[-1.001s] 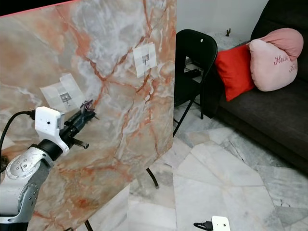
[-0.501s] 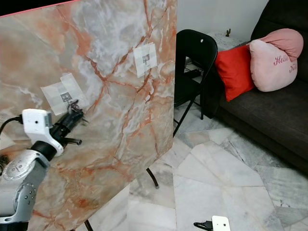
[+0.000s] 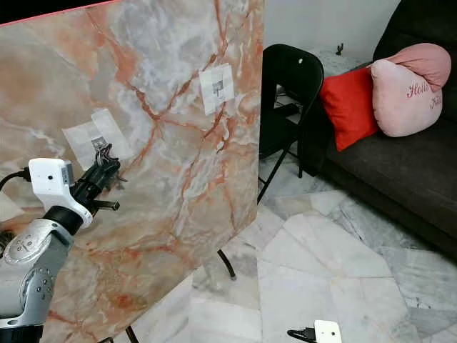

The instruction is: Hang keys on a hook

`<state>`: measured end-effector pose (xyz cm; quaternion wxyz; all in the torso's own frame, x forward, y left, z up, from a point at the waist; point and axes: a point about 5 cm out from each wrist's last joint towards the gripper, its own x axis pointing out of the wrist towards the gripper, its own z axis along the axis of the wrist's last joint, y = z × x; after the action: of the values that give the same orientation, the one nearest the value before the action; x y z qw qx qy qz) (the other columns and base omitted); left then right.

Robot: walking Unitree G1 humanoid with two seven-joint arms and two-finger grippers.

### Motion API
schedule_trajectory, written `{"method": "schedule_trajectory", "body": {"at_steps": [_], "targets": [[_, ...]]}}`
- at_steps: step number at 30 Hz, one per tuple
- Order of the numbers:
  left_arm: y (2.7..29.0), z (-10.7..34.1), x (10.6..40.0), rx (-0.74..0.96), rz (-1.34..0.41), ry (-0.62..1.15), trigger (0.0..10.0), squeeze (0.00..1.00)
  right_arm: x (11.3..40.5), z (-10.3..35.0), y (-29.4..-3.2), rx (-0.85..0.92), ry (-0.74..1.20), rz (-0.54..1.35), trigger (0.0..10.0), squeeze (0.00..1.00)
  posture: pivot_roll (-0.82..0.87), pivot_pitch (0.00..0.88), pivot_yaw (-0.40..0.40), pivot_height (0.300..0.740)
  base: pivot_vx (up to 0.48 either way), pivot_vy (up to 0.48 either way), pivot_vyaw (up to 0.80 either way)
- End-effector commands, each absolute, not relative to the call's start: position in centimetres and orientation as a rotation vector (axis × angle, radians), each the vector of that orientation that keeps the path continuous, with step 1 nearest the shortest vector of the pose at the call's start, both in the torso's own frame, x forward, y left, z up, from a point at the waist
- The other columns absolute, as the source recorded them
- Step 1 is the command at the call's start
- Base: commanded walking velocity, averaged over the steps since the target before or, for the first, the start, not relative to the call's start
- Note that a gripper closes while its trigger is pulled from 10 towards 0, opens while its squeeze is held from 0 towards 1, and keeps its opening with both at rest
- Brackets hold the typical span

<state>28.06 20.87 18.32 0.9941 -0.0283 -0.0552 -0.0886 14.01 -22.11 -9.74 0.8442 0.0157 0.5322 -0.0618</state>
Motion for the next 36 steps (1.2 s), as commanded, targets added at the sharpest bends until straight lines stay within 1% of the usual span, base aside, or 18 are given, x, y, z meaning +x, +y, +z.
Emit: {"method": "schedule_trajectory", "body": {"at_steps": [1,11,22,31,36], "targets": [[20.6,18.6,28.3,-0.061,-0.204,-0.109,10.0,0.0,14.0,-9.7,-22.2,0.036,1.12,-0.138,10.0,0.0,0.08,0.0,-0.022,0.74,0.0,0.0,0.0],[20.5,18.6,28.5,-0.054,-0.217,-0.104,10.0,0.0,14.0,-9.7,-22.1,0.034,1.12,-0.134,10.0,0.0,0.08,0.0,-0.021,0.74,0.0,0.0,0.0],[20.0,18.9,29.6,-0.062,-0.213,-0.131,10.0,0.0,14.0,-9.8,-22.1,0.039,1.119,-0.139,10.0,0.0,0.07,0.0,-0.014,0.74,0.0,0.0,0.0],[20.4,18.9,30.1,-0.052,-0.159,-0.136,10.0,0.0,14.0,-9.8,-22.0,0.041,1.118,-0.14,10.0,0.0,0.07,0.0,-0.015,0.74,0.0,0.0,0.0],[21.7,18.8,30.2,-0.059,-0.07,-0.144,10.0,0.0,14.0,-9.8,-22.1,0.039,1.119,-0.139,10.0,0.0,0.07,0.0,-0.018,0.74,0.0,0.0,0.0]]}}
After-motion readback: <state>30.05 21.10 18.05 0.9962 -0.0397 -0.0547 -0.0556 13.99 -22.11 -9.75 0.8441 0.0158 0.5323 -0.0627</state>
